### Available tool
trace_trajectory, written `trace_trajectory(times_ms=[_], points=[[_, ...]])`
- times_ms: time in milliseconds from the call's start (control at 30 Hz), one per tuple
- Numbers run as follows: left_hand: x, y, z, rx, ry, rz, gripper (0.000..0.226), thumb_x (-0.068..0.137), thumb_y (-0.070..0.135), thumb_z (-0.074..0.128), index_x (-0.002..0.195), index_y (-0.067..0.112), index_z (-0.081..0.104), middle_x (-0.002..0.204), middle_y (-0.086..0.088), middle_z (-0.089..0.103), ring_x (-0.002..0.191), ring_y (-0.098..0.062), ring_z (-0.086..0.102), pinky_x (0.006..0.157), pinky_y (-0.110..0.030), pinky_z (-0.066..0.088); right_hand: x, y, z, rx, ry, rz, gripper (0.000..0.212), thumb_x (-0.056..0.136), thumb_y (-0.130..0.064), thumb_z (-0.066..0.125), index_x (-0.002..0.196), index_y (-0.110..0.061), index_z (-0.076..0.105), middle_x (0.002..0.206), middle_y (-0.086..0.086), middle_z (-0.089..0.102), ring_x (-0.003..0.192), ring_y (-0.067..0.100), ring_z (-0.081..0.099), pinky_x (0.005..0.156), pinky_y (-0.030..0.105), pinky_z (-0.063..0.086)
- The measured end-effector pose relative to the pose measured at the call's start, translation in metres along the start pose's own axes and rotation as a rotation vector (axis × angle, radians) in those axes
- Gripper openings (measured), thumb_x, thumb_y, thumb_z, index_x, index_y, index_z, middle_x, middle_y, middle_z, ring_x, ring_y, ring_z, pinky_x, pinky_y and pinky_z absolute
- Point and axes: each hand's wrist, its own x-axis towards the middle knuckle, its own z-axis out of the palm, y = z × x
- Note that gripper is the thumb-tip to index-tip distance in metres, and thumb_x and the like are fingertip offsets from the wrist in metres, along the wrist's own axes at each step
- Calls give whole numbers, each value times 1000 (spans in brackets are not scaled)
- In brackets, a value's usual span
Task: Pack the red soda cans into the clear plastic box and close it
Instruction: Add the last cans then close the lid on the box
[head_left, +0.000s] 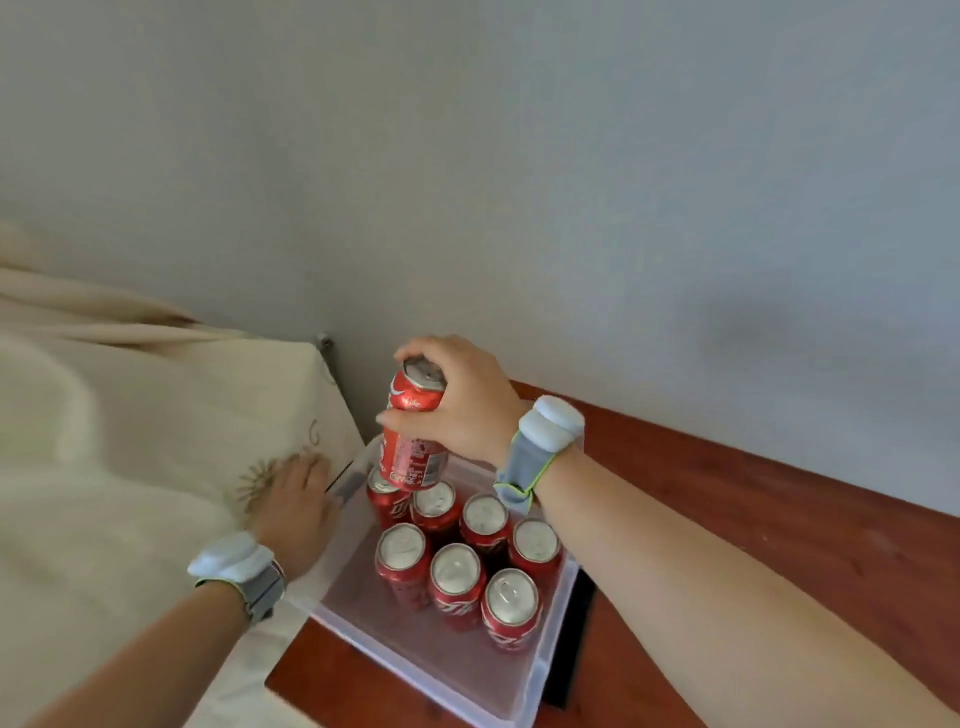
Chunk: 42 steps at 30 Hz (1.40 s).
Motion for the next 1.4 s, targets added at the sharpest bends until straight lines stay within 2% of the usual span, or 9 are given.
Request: trace_trajectory(times_ms=[133, 233, 333, 567, 700, 867, 1000, 1200, 1400], points=[[-11, -33, 36, -162, -57, -23, 48, 94, 31, 30, 130, 4, 46, 133, -19, 52, 123, -33, 47, 107, -40, 34, 3, 9, 76, 37, -178, 76, 59, 67, -32, 84, 118, -19, 57, 118, 5, 58, 107, 21, 56, 92, 31, 45], [-7, -41, 50, -429, 30, -154, 31, 97, 21, 36, 102, 4, 61, 103, -21, 64, 98, -35, 57, 86, -38, 41, 0, 21, 110, 37, -207, 91, 56, 68, -26, 83, 117, -18, 57, 119, 6, 55, 106, 20, 54, 85, 20, 35], [-9, -42, 60, -632, 146, -316, 32, 97, 19, 35, 83, 5, 59, 80, -20, 64, 79, -36, 59, 73, -35, 38, -2, 31, 137, -7, -274, 59, 60, 68, -31, 82, 120, -20, 54, 121, 5, 53, 107, 22, 53, 87, 26, 39], [-13, -42, 72, -766, 343, -392, 50, 90, 36, 30, 72, 5, 65, 79, -19, 68, 79, -32, 61, 76, -29, 36, -21, 65, 177, -441, -588, -44, 74, 73, -34, 78, 133, -5, 44, 136, 13, 45, 127, 31, 39, 112, 39, 28], [-14, -41, 69, -746, 377, -357, 49, 89, 33, 30, 87, 0, 67, 91, -22, 70, 89, -35, 62, 82, -31, 38, -13, 61, 179, -660, -604, -115, 61, 81, -49, 65, 127, -12, 53, 131, 9, 49, 126, 29, 40, 111, 48, 22], [-15, -41, 69, -708, 323, -319, 35, 89, 25, 40, 75, 3, 63, 82, -20, 67, 83, -34, 60, 75, -31, 39, 8, 70, 135, -299, -338, -48, 32, 90, -34, 59, 114, -12, 65, 115, 12, 64, 111, 30, 53, 93, 37, 41], [-12, -41, 68, -556, 309, -329, 21, 89, 14, 47, 75, 4, 59, 63, -17, 56, 62, -36, 53, 58, -33, 36, 39, 117, 89, -377, -78, 111, 13, 86, -14, 61, 94, -10, 71, 96, 12, 69, 92, 30, 61, 78, 34, 47], [-7, -49, 83, -432, 366, -268, 23, 89, 21, 44, 73, 8, 55, 58, -14, 55, 54, -31, 50, 54, -34, 39, 52, 194, 75, -709, -837, 466, 18, 87, -17, 58, 100, -11, 69, 102, 8, 72, 88, 26, 66, 78, 33, 53], [-7, -56, 97, -352, 416, -226, 30, 87, 36, 33, 72, 17, 50, 56, -7, 54, 49, -25, 48, 53, -27, 36, 36, 226, 101, -652, -812, 673, 34, 99, -25, 40, 125, -12, 59, 129, 9, 58, 118, 27, 55, 107, 37, 41]])
